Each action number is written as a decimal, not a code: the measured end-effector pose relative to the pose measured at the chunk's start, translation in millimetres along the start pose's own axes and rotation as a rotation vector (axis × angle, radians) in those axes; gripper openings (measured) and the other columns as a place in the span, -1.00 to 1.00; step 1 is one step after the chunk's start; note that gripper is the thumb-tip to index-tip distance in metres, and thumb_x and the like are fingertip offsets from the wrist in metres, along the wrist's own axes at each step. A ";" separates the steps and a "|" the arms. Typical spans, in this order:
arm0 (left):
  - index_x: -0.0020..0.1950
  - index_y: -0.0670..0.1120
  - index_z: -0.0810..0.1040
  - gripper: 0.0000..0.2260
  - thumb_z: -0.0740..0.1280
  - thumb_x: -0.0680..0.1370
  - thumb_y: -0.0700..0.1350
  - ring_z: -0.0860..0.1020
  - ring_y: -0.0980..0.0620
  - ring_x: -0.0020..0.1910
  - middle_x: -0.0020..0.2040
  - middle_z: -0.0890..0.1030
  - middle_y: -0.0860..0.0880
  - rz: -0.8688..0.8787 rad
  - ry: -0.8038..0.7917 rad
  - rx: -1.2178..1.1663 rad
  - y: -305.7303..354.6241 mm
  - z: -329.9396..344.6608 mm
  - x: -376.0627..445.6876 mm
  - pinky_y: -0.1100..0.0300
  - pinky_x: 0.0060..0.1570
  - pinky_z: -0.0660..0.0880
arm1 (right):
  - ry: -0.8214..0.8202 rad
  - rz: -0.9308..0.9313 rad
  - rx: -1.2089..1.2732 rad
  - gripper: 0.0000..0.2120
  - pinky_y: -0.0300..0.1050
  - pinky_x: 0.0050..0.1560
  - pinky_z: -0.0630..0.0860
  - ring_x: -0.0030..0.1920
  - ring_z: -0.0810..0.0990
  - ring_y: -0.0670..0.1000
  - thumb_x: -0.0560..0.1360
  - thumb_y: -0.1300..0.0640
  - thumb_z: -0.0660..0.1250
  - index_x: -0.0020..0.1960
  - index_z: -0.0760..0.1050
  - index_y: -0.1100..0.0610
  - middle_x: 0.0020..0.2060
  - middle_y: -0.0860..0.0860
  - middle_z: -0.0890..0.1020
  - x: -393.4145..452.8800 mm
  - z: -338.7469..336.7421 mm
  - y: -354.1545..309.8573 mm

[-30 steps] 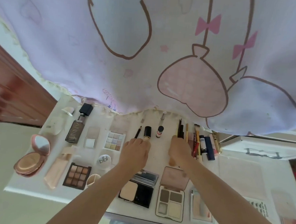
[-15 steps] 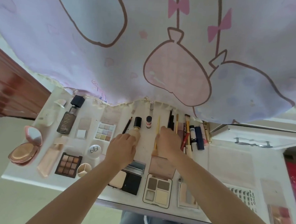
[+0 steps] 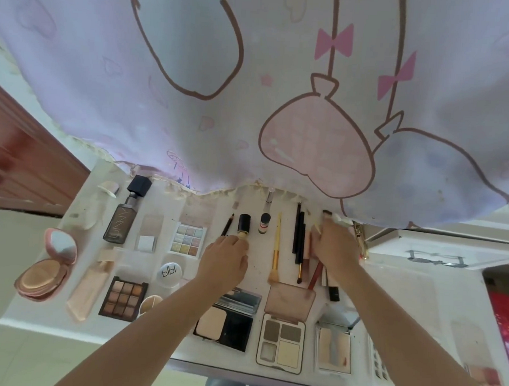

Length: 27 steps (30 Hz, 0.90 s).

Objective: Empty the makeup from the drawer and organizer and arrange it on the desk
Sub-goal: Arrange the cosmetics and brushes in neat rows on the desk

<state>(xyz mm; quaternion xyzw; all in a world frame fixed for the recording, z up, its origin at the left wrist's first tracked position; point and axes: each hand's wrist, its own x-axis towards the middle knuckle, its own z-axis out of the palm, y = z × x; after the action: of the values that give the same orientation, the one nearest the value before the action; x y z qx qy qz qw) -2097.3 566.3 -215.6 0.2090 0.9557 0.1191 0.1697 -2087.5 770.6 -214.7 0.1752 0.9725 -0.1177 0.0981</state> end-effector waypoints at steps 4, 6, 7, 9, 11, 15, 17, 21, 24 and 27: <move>0.28 -0.09 0.41 -0.72 0.11 0.59 -0.13 0.40 0.01 0.22 0.24 0.47 -0.02 -0.002 0.000 -0.067 -6.9 -5.1 0.7 0.24 0.15 0.36 | 0.203 -0.077 0.371 -0.89 -0.28 -0.22 0.33 -0.28 0.45 0.00 0.48 0.27 0.27 -0.08 0.55 0.27 -0.29 0.01 0.50 -11.4 -28.0 -2.2; 0.29 -0.11 0.41 -0.71 0.11 0.59 -0.13 0.40 0.01 0.23 0.25 0.47 -0.03 -0.009 -0.006 -0.094 -10.9 -5.8 1.3 0.24 0.15 0.35 | 0.156 -0.086 0.479 -0.84 -0.37 -0.29 0.29 -0.29 0.44 -0.02 0.50 0.29 0.23 -0.02 0.57 0.29 -0.26 0.03 0.51 -11.9 -36.2 -11.5; 0.28 -0.12 0.42 -0.71 0.11 0.59 -0.14 0.40 0.00 0.23 0.24 0.47 -0.04 -0.012 -0.009 -0.105 -13.0 -6.0 1.6 0.25 0.15 0.35 | 0.099 -0.099 0.471 -0.83 -0.36 -0.31 0.29 -0.30 0.42 -0.03 0.52 0.29 0.20 -0.02 0.55 0.28 -0.24 0.04 0.50 -8.4 -38.6 -16.0; 0.27 -0.12 0.42 -0.72 0.12 0.59 -0.15 0.41 0.00 0.22 0.24 0.48 -0.05 -0.022 -0.030 -0.122 -17.3 -5.9 1.7 0.25 0.14 0.35 | 0.024 -0.144 0.389 -0.82 -0.31 -0.36 0.26 -0.28 0.39 0.00 0.54 0.31 0.13 -0.06 0.51 0.28 -0.24 0.10 0.49 4.5 -38.3 -21.9; 0.27 -0.11 0.42 -0.73 0.12 0.59 -0.14 0.40 0.00 0.23 0.25 0.47 -0.04 -0.033 -0.059 -0.133 -22.3 -4.7 1.6 0.23 0.15 0.35 | -0.066 -0.181 0.255 -0.82 -0.30 -0.39 0.21 -0.22 0.38 0.02 0.53 0.35 0.09 -0.13 0.45 0.25 -0.29 0.07 0.45 20.3 -35.3 -26.0; 0.29 -0.09 0.40 -0.72 0.12 0.59 -0.13 0.38 0.02 0.26 0.28 0.44 -0.02 -0.037 -0.108 -0.153 -31.3 -5.5 0.4 0.20 0.21 0.35 | -0.392 -0.166 0.040 -0.78 -0.33 -0.40 0.17 -0.24 0.35 -0.02 0.52 0.34 0.07 -0.26 0.33 0.17 -0.38 -0.05 0.30 51.1 -31.1 -41.1; 0.30 -0.09 0.40 -0.71 0.12 0.59 -0.13 0.39 0.02 0.26 0.28 0.44 -0.03 -0.029 -0.128 -0.157 -34.4 -6.6 0.7 0.18 0.21 0.36 | -0.461 -0.133 -0.045 -0.72 -0.25 -0.43 0.15 -0.39 0.26 -0.03 0.49 0.36 0.05 -0.36 0.26 0.17 -0.43 -0.01 0.25 65.5 -27.7 -46.8; 0.29 -0.09 0.41 -0.71 0.13 0.59 -0.13 0.39 0.00 0.25 0.26 0.45 -0.04 -0.009 -0.149 -0.154 -35.8 -6.8 2.0 0.15 0.21 0.39 | -0.610 -0.079 -0.135 -0.74 -0.23 -0.43 0.16 -0.44 0.21 -0.06 0.49 0.36 0.06 -0.35 0.27 0.16 -0.43 0.01 0.23 72.7 -4.4 -49.8; 0.30 -0.09 0.40 -0.71 0.13 0.59 -0.13 0.39 0.00 0.25 0.26 0.45 -0.03 0.005 -0.152 -0.140 -34.1 -5.5 5.3 0.16 0.20 0.38 | -0.618 -0.071 -0.056 -0.82 -0.25 -0.42 0.22 -0.42 0.29 -0.06 0.54 0.25 0.08 -0.21 0.37 0.18 -0.41 0.02 0.32 69.0 13.3 -48.2; 0.30 -0.10 0.39 -0.70 0.11 0.59 -0.14 0.38 0.00 0.25 0.26 0.44 -0.04 0.027 -0.156 -0.122 -30.8 -3.9 9.8 0.19 0.18 0.36 | -0.502 -0.019 0.147 -0.81 -0.25 -0.40 0.31 -0.36 0.41 -0.02 0.57 0.16 0.09 0.08 0.41 0.22 -0.26 0.05 0.45 65.9 17.4 -39.5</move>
<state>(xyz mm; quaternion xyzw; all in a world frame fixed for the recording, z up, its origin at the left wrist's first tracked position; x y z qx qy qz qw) -2118.3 542.7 -223.9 0.2195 0.9277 0.1628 0.2544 -2159.9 751.0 -238.8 0.1379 0.9081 -0.2289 0.3223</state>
